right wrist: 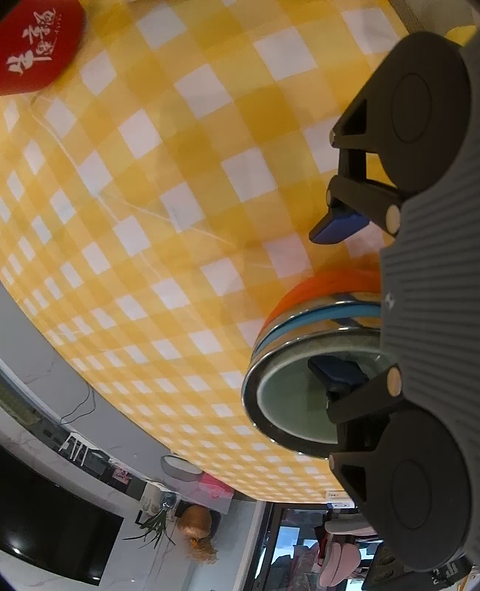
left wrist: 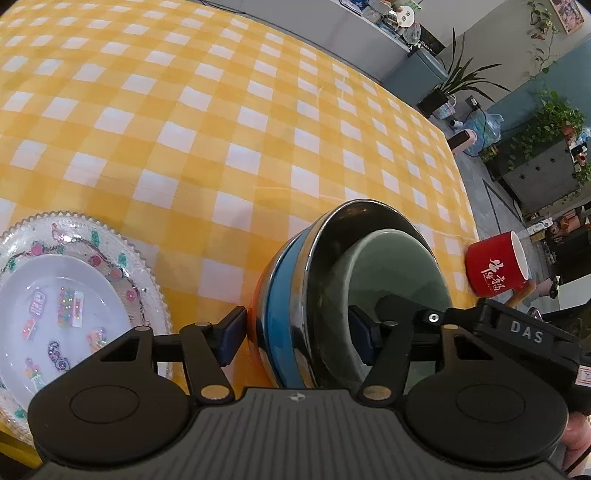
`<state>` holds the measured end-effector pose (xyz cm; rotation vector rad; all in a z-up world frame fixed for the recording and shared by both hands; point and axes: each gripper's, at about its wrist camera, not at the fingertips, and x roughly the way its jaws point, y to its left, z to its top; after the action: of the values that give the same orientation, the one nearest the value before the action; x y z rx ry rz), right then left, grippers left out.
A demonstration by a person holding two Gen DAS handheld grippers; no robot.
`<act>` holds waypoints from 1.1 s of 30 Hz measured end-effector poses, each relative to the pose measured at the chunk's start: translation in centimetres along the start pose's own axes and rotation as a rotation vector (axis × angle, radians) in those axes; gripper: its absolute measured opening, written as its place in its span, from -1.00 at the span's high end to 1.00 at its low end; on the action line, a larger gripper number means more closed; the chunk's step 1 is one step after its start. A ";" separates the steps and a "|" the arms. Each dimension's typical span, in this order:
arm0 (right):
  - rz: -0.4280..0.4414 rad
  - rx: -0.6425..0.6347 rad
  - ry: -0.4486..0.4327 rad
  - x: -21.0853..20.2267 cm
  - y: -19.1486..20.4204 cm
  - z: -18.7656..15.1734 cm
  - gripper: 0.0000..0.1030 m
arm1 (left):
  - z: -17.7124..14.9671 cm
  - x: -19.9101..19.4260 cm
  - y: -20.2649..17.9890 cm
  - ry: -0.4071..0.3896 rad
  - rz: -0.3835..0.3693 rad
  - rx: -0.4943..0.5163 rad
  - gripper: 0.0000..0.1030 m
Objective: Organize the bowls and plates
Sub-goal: 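Close both tools on the rim of the nested bowl stack, then carry the nested bowls with both tools and lower them onto the plate stack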
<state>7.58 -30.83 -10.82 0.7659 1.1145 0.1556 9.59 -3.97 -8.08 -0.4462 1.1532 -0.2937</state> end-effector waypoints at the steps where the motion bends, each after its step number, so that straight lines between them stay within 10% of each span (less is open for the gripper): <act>1: -0.001 -0.001 0.007 0.2 0.0 0.1 -0.29 | 0.0 0.0 0.1 0.002 0.000 0.001 -0.36; 13: -0.001 -0.014 0.036 0.5 0.3 -0.1 0.15 | 0.1 -0.1 -0.1 0.011 0.003 -0.003 -0.18; 33: 0.008 -0.014 0.035 0.5 0.2 -0.2 0.23 | 0.2 -0.2 -0.4 0.006 0.020 0.002 -0.15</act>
<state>7.67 -30.31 -11.10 0.7578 1.1427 0.1845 9.73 -4.20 -7.61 -0.4321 1.1622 -0.2790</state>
